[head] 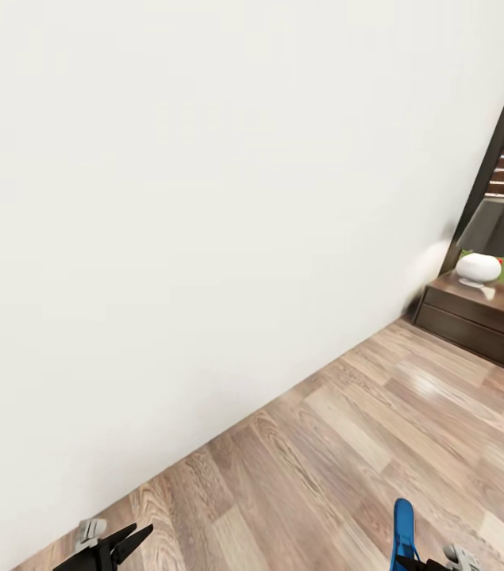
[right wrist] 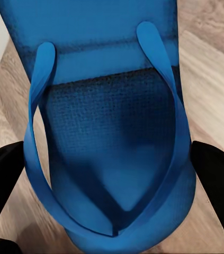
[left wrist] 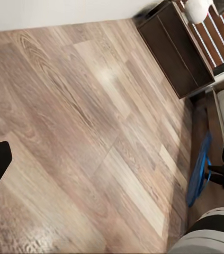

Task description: In the bedroom, move the book from the bed onto either nightstand, and place the two sandals side by side next to the bed.

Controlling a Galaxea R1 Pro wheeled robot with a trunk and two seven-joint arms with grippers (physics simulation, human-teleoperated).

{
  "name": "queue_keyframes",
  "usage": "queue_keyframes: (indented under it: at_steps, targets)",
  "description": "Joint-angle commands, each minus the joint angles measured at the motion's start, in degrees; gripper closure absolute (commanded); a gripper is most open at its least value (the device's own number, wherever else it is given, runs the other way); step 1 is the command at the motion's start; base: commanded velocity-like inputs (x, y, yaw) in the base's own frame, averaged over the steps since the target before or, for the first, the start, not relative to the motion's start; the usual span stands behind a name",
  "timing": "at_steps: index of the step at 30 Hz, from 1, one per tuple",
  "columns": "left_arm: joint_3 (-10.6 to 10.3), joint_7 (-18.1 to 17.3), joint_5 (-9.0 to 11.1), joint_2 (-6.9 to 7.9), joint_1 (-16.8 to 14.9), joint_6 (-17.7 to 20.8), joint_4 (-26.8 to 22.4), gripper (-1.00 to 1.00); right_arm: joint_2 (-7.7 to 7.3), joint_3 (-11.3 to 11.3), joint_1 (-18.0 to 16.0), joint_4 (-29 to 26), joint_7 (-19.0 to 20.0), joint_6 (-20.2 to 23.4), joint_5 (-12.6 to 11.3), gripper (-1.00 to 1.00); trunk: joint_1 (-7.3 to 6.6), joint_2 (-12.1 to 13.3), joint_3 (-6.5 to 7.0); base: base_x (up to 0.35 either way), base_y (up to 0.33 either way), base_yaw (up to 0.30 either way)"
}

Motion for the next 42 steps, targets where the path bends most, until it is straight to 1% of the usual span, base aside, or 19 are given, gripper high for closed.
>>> queue_keyframes:
  at_steps: [1, 15, 20, 30, 35, 42]
  targets:
    - [0.04, -0.2, 0.22, 0.0, -0.04, 0.59, 0.0, -1.0, 0.0, -0.39, 0.0, -0.05, 0.19, 0.6, -0.1, 1.0, 0.01, -0.02, -0.09, 0.184, -0.165, 0.268]
    - [0.04, -0.28, 0.22, 0.0, -0.04, 0.64, 0.0, -1.0, 0.0, -0.42, 0.0, -0.09, 0.19, 0.6, -0.1, 1.0, 0.01, -0.02, -0.51, 0.026, -0.024, 0.268]
    - [0.04, -0.35, 0.22, 0.0, -0.04, 0.64, 0.0, -1.0, 0.0, -0.43, 0.03, -0.1, 0.19, 0.6, -0.1, 1.0, 0.01, -0.02, -0.64, 0.089, 0.081, 0.245]
    - [0.04, -0.29, 0.22, 0.0, -0.04, 0.64, 0.0, -1.0, 0.0, -0.39, 0.0, 0.06, 0.19, 0.6, -0.1, 1.0, 0.01, -0.02, -0.67, 0.16, 0.059, 0.025]
    - [0.04, -0.27, 0.22, 0.0, -0.04, 0.64, 0.0, -1.0, 0.0, -0.39, 0.0, 0.04, 0.19, 0.6, -0.1, 1.0, 0.01, -0.02, -0.67, 0.06, 0.006, 0.005]
    - [0.04, -0.28, 0.22, 0.0, -0.04, 0.64, 0.0, -1.0, 0.0, -0.38, 0.0, -0.06, 0.19, 0.6, -0.1, 1.0, 0.01, -0.02, -0.75, 0.005, 0.0, 0.188]
